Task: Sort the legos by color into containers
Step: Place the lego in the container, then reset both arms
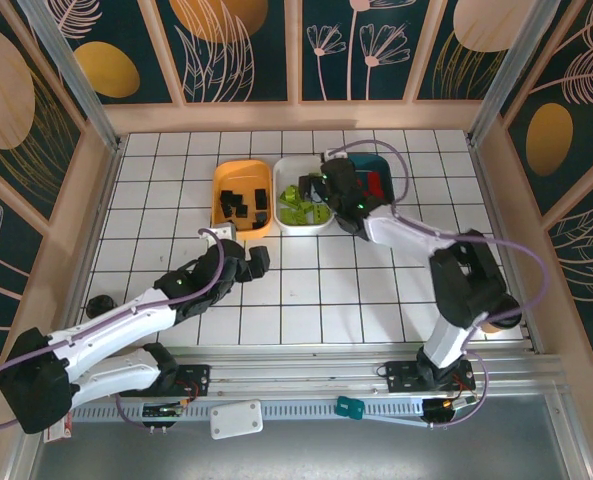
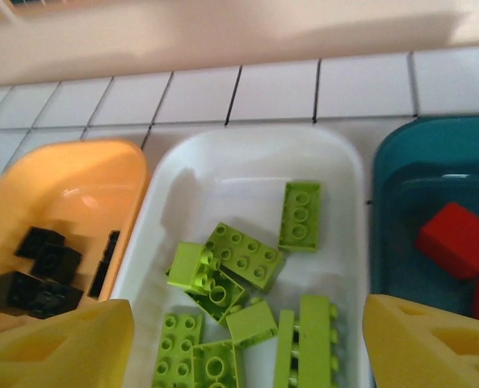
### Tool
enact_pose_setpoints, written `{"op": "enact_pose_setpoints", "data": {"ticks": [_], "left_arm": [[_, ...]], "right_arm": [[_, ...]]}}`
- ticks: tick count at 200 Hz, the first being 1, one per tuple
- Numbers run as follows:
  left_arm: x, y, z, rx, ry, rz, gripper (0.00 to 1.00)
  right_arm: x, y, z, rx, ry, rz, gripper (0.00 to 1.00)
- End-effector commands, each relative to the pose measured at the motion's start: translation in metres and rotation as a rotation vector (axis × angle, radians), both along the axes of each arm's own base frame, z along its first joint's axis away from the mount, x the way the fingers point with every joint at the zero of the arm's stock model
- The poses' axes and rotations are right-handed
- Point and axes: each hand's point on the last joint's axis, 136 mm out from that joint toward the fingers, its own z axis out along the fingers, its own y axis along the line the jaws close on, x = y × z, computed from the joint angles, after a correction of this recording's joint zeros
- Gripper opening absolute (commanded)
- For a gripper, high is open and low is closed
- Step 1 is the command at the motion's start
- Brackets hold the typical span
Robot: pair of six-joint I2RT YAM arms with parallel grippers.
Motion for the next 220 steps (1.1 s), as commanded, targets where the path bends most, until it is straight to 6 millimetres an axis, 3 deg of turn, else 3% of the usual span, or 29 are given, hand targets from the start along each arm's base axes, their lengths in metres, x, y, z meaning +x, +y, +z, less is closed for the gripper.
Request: {"op": "enact_pose_setpoints", "data": {"ticks": [1,15,38,52,71,95,125,154,178,220], "left_arm": [[0.015,0.02,0.038,0.019,-0.131,0.111,0.99],[0.021,0.027,0.056,0.028,-0.204,0.153,0.99],[0.032,0.043,0.083,0.089,-0.321,0.227,0.99],[0.038,0.051,0.095,0.156,-0.403,0.263,0.99],[0.051,0.079,0.112,0.272,-0.462,0.4,0.99],[0.082,0.112,0.117,0.289,-0.479,0.454,0.99],[0.097,0.161,0.109,0.33,-0.547,0.558,0.99],[0.111,0.204,0.067,0.423,-0.463,0.626,0.99],[0.117,0.218,0.038,0.495,-0.419,0.608,0.98],[0.119,0.216,0.018,0.524,-0.479,0.528,0.98]], "right_arm": [[-0.028,-0.026,0.054,0.077,-0.182,-0.056,0.77],[-0.051,-0.045,0.063,0.109,-0.249,-0.075,0.79],[-0.08,-0.084,0.055,0.135,-0.302,-0.167,0.82],[-0.097,-0.098,0.047,0.141,-0.33,-0.165,0.87],[-0.116,-0.123,0.04,0.162,-0.342,-0.224,0.99],[-0.127,-0.147,0.032,0.172,-0.331,-0.294,0.99],[-0.13,-0.16,0.031,0.164,-0.335,-0.35,0.99],[-0.126,-0.165,0.03,0.147,-0.328,-0.386,0.99],[-0.123,-0.169,0.031,0.119,-0.324,-0.414,0.99],[-0.118,-0.184,0.03,0.101,-0.323,-0.46,0.99]]}}
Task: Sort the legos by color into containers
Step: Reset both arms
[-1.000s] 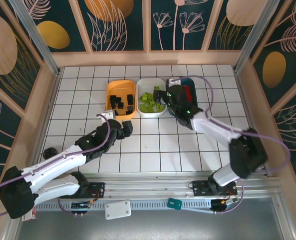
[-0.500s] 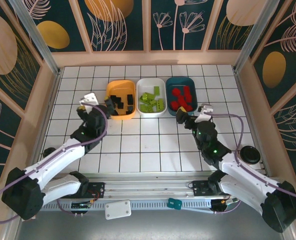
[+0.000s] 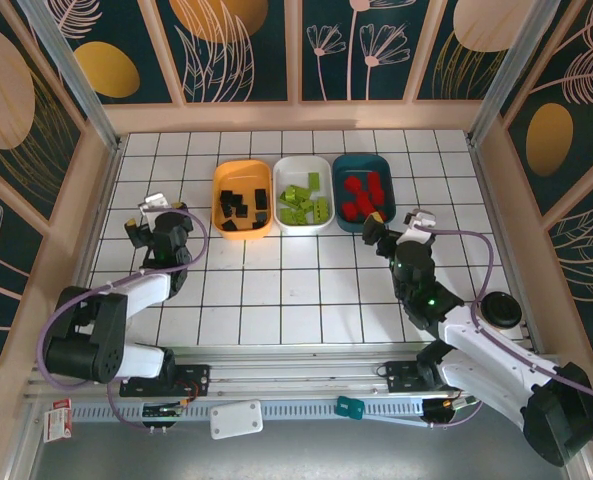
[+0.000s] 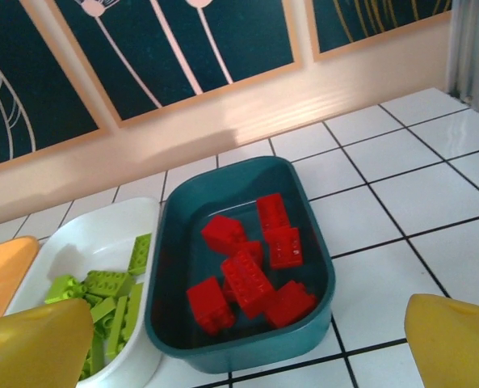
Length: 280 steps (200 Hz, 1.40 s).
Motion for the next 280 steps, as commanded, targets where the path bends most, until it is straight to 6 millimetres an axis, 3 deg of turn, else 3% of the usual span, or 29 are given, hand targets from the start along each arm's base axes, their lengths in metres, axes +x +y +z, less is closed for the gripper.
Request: {"op": "enact_pose_setpoints", "data": {"ticks": [1,13,22,101,135,154,174,192,219,236,280], "left_arm": [[0.008,-0.004,0.019,0.028,-0.128,-0.066,0.98],[0.007,-0.007,0.011,0.02,-0.132,-0.092,0.98],[0.006,-0.008,0.003,0.03,-0.122,-0.107,0.98],[0.011,-0.021,0.001,0.0,-0.135,-0.242,0.99],[-0.008,-0.012,0.01,-0.009,-0.229,-0.199,0.99],[-0.016,-0.011,0.011,-0.01,-0.251,-0.194,0.99],[-0.026,-0.02,0.007,-0.016,-0.269,-0.268,0.99],[-0.02,-0.024,0.003,-0.008,-0.256,-0.292,0.99],[-0.017,-0.007,0.002,-0.028,-0.253,-0.188,0.99],[-0.014,-0.007,0.0,-0.03,-0.241,-0.189,0.99],[-0.015,-0.007,0.001,-0.032,-0.246,-0.188,0.99]], "right_arm": [[0.005,-0.018,0.014,0.014,-0.029,-0.081,0.99],[0.006,-0.02,0.012,0.024,-0.03,-0.091,0.99],[0.01,-0.034,0.012,0.032,-0.037,-0.131,0.99],[0.019,-0.081,-0.001,-0.106,-0.035,-0.253,0.99],[0.019,-0.103,-0.002,-0.158,-0.144,-0.265,0.99],[0.029,-0.112,-0.021,-0.17,-0.119,-0.259,0.99],[0.045,-0.113,-0.037,-0.205,-0.085,-0.216,0.99],[0.053,-0.11,-0.047,-0.223,-0.089,-0.162,0.99],[0.052,-0.118,-0.056,-0.159,-0.143,-0.117,0.99],[0.054,-0.125,-0.065,-0.131,-0.141,-0.125,0.99],[0.069,-0.114,-0.08,-0.161,-0.084,-0.071,0.99]]}}
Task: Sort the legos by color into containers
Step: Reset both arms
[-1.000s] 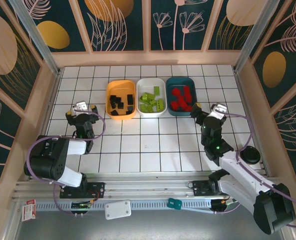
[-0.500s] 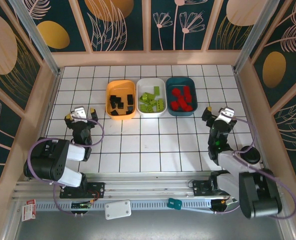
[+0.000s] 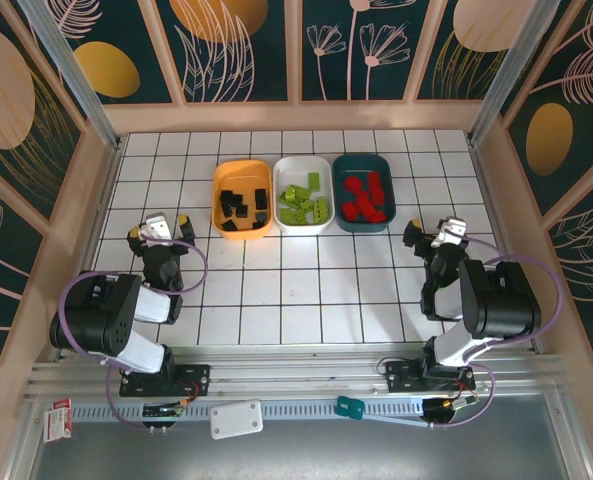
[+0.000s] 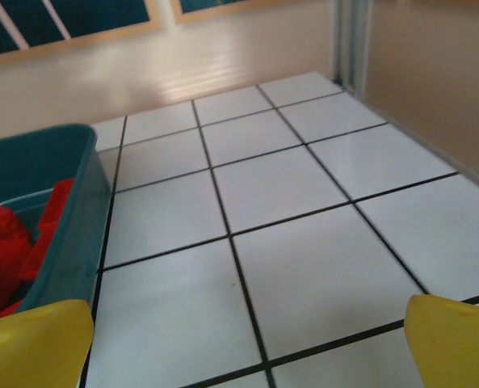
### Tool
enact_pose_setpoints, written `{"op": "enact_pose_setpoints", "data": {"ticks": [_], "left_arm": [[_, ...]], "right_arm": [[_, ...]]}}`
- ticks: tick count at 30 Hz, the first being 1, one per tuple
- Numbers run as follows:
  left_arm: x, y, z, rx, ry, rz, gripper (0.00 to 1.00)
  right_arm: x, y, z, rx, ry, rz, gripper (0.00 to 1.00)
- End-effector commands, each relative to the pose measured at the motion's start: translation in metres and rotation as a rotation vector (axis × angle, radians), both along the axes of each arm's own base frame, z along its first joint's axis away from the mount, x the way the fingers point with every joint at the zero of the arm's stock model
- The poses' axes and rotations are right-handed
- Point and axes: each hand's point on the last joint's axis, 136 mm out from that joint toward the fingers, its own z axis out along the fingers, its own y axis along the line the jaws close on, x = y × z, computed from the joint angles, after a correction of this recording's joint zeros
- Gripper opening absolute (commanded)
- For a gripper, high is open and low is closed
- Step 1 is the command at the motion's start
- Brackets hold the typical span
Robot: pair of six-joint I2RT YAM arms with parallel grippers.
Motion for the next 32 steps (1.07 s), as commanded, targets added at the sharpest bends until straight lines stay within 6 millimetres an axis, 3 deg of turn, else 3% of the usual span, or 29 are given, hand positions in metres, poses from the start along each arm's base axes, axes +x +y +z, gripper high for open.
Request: {"op": "enact_pose_setpoints", "data": {"ticks": [1,8,32], "left_arm": [[0.003,0.005,0.011,-0.025,-0.05,0.023,0.99],[0.003,0.005,0.011,-0.024,-0.05,0.025,0.99],[0.005,0.006,0.01,-0.028,-0.043,0.023,0.99]], "right_arm": [[0.013,0.009,0.029,-0.013,-0.103,0.047,0.99],[0.008,0.0,0.031,-0.024,-0.118,-0.045,0.99],[0.009,0.002,0.03,-0.027,-0.112,-0.038,0.99]]}}
